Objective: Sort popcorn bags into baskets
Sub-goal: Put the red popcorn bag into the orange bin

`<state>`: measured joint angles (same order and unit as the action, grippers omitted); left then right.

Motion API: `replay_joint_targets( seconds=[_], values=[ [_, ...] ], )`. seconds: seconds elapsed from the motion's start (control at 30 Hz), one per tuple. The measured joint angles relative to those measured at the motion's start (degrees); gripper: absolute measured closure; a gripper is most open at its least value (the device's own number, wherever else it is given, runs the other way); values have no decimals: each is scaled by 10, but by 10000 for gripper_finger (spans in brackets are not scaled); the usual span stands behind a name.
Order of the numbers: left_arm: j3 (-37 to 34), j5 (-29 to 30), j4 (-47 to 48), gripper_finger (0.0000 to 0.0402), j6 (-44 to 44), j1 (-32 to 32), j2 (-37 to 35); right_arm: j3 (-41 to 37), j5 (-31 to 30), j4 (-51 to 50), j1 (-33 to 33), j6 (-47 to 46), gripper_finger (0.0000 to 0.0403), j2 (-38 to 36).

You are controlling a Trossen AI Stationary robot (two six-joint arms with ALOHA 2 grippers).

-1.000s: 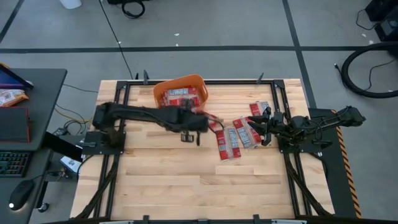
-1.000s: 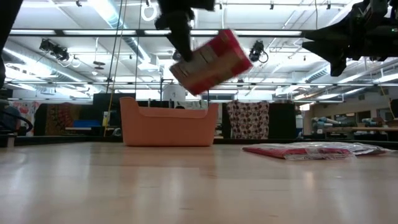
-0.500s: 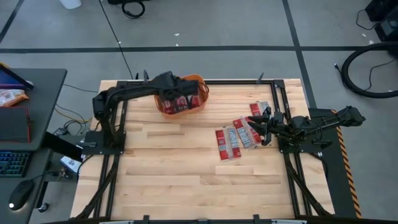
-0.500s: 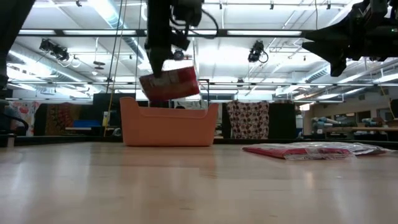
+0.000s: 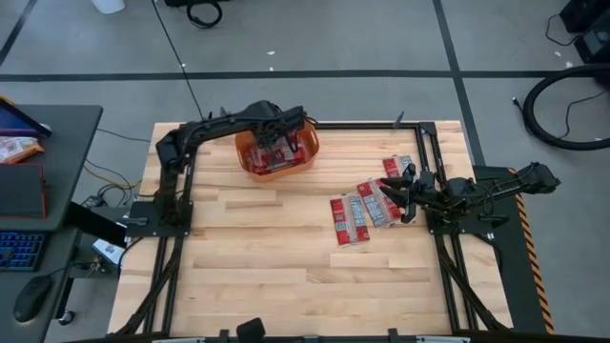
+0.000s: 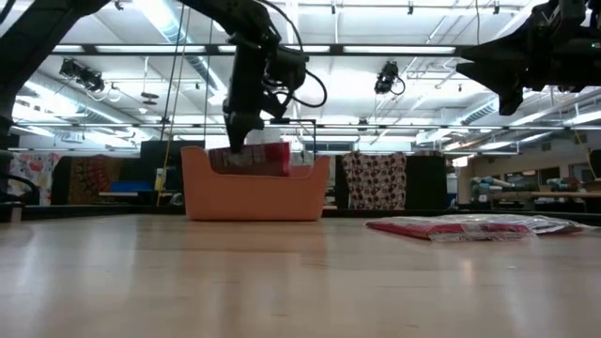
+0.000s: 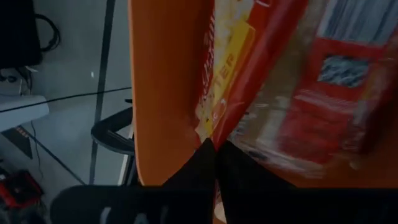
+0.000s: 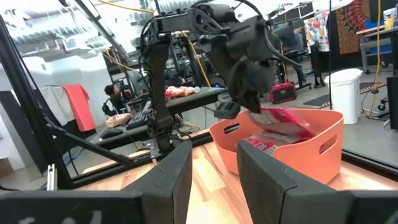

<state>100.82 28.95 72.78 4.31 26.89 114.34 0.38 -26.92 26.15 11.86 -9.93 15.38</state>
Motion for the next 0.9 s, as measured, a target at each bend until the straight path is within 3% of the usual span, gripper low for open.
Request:
replay_joint_targets(
  seconds=[0.13, 0.3, 0.43, 0.57, 0.73, 0.9],
  values=[
    [1, 11, 0, 359, 22, -10, 1, 0, 0, 0, 0, 0, 271, 0],
    [30, 11, 15, 297, 28, -43, -5, 0, 0, 0, 0, 0, 271, 0],
    [43, -95, -8, 258, 29, -83, -6, 0, 0, 0, 0, 0, 271, 0],
    [19, -189, -77, 246, 29, -135, -6, 0, 0, 0, 0, 0, 271, 0],
    [-49, -181, -193, 246, 97, -205, -3, 0, 0, 0, 0, 0, 271, 0],
    [-118, -111, -335, 245, 147, -264, -3, 0, 0, 0, 0, 0, 271, 0]
  ],
)
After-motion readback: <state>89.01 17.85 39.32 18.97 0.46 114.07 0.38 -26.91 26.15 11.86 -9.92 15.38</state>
